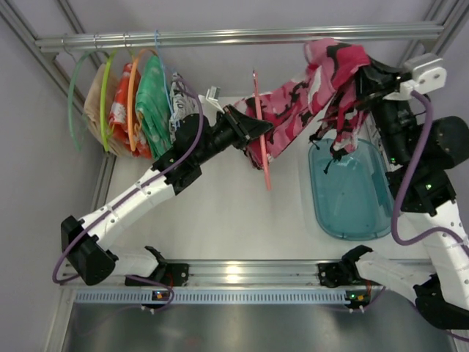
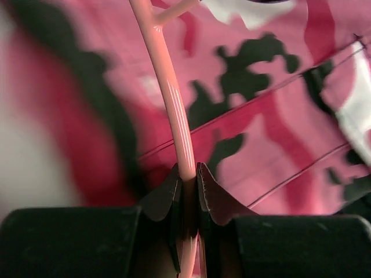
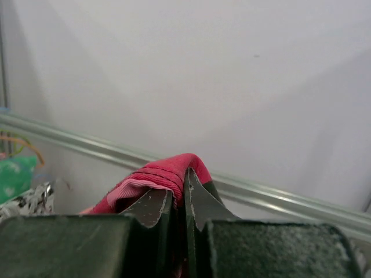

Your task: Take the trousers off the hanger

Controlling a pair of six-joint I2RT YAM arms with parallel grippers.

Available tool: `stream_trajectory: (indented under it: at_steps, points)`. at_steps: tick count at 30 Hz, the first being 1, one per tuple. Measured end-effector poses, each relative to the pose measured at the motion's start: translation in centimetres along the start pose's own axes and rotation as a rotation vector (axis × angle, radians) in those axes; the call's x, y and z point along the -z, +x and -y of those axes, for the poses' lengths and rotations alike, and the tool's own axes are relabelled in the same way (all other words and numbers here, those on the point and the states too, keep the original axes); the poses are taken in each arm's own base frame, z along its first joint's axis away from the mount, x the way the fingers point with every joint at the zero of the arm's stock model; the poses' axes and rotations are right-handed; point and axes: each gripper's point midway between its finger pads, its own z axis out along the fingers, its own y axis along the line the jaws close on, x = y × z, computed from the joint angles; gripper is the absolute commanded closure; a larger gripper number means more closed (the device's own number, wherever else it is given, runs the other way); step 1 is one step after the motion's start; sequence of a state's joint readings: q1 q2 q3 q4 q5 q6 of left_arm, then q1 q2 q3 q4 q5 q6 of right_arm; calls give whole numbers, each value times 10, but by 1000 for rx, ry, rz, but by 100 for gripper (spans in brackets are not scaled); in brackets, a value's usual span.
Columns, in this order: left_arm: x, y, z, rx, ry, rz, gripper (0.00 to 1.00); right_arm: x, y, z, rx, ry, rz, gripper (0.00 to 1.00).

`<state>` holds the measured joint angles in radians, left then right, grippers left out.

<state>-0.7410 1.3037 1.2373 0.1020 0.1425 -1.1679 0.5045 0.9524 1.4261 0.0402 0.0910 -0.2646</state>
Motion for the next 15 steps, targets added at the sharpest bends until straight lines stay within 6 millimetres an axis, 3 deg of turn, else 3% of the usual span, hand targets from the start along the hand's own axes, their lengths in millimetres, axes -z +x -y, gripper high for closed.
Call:
stream_trajectory:
  at_steps: [4, 9, 15]
  points:
    - [4, 7, -6, -9, 4, -12, 100, -1, -46, 25, 59, 80, 81, 100]
    - [14, 16, -10, -21, 23, -26, 100, -8, -59, 44, 148, 157, 84, 100]
    - [22, 19, 2, -35, 83, -17, 100, -28, -80, 63, 267, 235, 101, 100]
